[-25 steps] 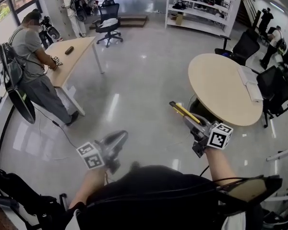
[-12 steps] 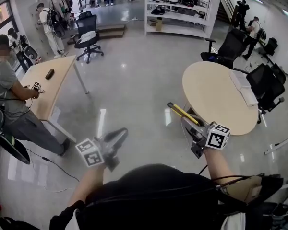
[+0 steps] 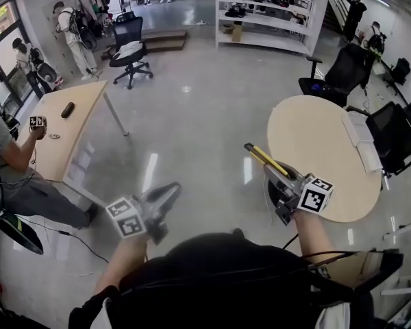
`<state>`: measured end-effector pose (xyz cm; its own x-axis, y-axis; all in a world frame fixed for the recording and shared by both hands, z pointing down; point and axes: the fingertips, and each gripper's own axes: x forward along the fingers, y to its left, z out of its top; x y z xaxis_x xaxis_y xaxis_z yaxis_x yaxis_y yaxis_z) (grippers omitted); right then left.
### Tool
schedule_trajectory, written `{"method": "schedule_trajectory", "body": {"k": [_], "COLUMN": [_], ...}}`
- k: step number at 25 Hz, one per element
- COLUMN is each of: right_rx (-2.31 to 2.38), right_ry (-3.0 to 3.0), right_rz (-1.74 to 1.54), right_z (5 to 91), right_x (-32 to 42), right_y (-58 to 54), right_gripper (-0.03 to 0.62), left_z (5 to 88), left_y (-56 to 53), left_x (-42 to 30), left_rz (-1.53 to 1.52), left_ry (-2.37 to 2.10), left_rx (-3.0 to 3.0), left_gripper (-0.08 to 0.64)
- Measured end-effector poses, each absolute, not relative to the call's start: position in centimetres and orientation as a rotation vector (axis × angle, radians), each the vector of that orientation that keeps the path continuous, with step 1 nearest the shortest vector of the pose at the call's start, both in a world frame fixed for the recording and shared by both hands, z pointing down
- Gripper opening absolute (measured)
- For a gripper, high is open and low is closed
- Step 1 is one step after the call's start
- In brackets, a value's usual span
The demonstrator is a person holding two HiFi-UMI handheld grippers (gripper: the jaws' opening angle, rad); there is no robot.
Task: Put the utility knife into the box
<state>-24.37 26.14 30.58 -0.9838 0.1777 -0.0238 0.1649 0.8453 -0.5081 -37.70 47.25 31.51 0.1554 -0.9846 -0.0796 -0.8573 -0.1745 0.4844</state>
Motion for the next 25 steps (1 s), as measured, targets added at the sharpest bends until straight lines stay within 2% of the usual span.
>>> {"method": "schedule_trajectory", "body": {"k": [12,21,25], "right_rx": [-0.466,-0.351,-0.282], "right_ry": [-2.963,-2.985,-2.995], "right_rz": [0.891,0.942,0.928], "right_z": [30.2,32.1,32.3], "right_x": [-28.2,-27.7,-30.0], "right_y": [3.8,-4.8,-6.4], "right_gripper": [0.092,0.092,0.091], "left_z": [29.0,30.4,31.4], "left_y": [26.1,16.4,14.2], "left_x": [-37.7,-39.2,-42.2], "left_rz": [-0.547,-0.501,-0.516], "left_ry": [-1.859,-1.779,-1.713], "left_rx": [2.017,2.061,2.096], "left_gripper": [0.005,0.006,0.005]}}
